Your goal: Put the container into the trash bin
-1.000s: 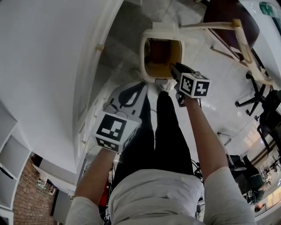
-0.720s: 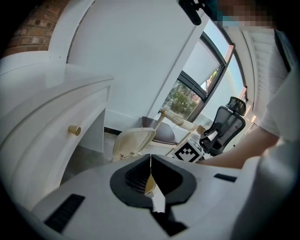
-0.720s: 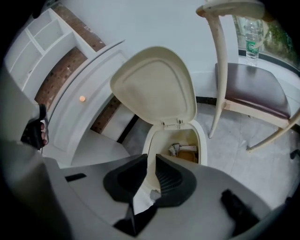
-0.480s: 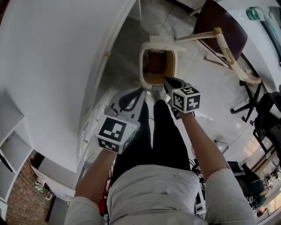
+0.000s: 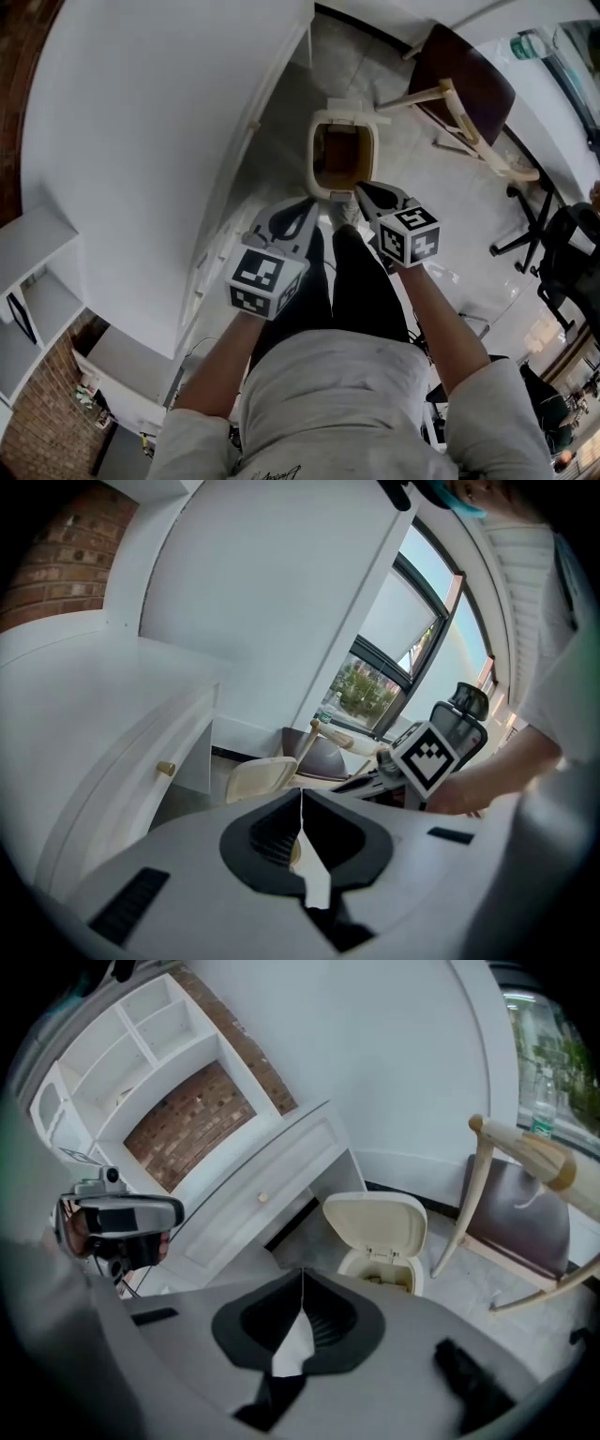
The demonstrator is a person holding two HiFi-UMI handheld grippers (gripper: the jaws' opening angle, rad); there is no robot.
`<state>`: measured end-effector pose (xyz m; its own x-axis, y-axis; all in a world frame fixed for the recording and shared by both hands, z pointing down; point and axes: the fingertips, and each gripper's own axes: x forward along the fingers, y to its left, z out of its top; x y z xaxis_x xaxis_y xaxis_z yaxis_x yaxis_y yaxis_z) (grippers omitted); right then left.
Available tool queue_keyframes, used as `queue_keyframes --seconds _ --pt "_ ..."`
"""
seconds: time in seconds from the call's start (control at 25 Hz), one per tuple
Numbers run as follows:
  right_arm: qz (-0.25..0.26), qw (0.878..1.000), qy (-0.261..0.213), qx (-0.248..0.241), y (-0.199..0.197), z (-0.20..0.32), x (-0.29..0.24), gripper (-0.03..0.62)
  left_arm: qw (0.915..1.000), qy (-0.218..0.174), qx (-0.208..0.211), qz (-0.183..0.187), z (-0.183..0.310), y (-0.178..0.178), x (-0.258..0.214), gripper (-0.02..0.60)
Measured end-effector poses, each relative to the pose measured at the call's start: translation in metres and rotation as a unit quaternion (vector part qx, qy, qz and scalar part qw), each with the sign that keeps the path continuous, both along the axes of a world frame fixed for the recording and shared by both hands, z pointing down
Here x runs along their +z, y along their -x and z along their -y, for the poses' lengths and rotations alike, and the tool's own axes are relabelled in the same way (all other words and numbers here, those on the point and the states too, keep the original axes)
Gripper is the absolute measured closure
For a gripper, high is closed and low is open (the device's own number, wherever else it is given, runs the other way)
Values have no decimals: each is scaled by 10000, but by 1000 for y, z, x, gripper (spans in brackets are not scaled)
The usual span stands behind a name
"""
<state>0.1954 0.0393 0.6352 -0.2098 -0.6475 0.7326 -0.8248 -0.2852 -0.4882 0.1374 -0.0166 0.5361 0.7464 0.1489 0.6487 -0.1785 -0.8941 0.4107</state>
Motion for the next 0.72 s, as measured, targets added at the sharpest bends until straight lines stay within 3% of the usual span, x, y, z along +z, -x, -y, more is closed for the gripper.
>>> queue_keyframes --seconds 0.4,0.72 --pt "-122 9992 -360 -93 -6 -6 -90 563 9996 -201 -42 -210 0 -2 -56 563" --pt "-309 9951 -829 -449 -5 -5 -157 563 9986 -343 11 -405 -3 -8 -95 563"
